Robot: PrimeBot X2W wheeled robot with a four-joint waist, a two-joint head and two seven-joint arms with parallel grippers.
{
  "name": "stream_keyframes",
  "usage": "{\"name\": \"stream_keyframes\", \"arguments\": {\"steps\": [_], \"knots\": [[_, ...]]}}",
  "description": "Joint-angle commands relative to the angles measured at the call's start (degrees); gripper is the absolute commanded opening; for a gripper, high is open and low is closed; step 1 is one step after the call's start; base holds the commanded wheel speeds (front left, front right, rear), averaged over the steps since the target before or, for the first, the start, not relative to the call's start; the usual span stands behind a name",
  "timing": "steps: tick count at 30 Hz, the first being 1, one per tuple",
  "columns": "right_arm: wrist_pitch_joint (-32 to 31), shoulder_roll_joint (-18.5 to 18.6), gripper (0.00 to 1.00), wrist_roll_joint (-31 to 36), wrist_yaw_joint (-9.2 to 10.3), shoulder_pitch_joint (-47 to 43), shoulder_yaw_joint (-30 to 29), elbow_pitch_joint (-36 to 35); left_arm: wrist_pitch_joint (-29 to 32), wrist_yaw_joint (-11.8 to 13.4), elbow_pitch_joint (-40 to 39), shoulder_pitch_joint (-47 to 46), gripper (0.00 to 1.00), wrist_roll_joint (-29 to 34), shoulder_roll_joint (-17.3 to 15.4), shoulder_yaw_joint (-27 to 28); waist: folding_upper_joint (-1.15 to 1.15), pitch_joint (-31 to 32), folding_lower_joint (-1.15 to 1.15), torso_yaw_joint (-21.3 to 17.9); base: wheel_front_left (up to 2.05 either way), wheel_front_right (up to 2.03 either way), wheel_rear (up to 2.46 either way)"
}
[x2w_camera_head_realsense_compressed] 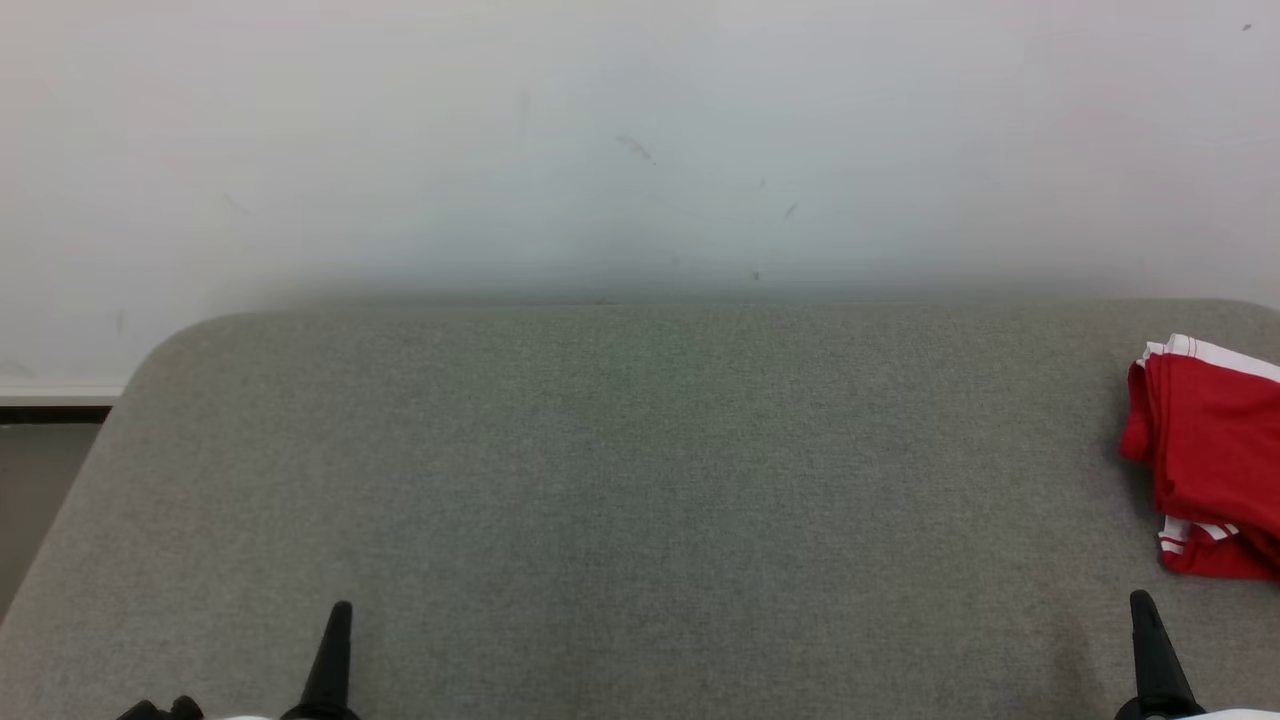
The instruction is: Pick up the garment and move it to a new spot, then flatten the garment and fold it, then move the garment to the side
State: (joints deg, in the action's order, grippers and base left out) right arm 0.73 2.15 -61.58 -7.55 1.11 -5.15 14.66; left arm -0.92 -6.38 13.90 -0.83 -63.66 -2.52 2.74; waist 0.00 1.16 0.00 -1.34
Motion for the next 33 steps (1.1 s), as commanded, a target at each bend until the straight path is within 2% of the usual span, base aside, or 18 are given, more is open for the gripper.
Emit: {"name": "stream_keyframes", "arguments": {"steps": [1,33], "knots": [[-0.3,0.7,0.0,-1.7,0.06,1.4,-0.2,-0.7,0.4,-0.3,-0.4,-1.1,0.0,-1.9,-0.4,0.3,0.0,0.0,0.0,0.0,0.0,0.0,0.0],[-4.5,0.9,0.0,-18.9,0.09,3.8,-1.0,-0.8,4.6,-0.8,-0.1,-3.9,0.0,-17.7,-0.5,2.5,0.0,-0.7,0.0,0.7,0.0,0.0,0.0]]}}
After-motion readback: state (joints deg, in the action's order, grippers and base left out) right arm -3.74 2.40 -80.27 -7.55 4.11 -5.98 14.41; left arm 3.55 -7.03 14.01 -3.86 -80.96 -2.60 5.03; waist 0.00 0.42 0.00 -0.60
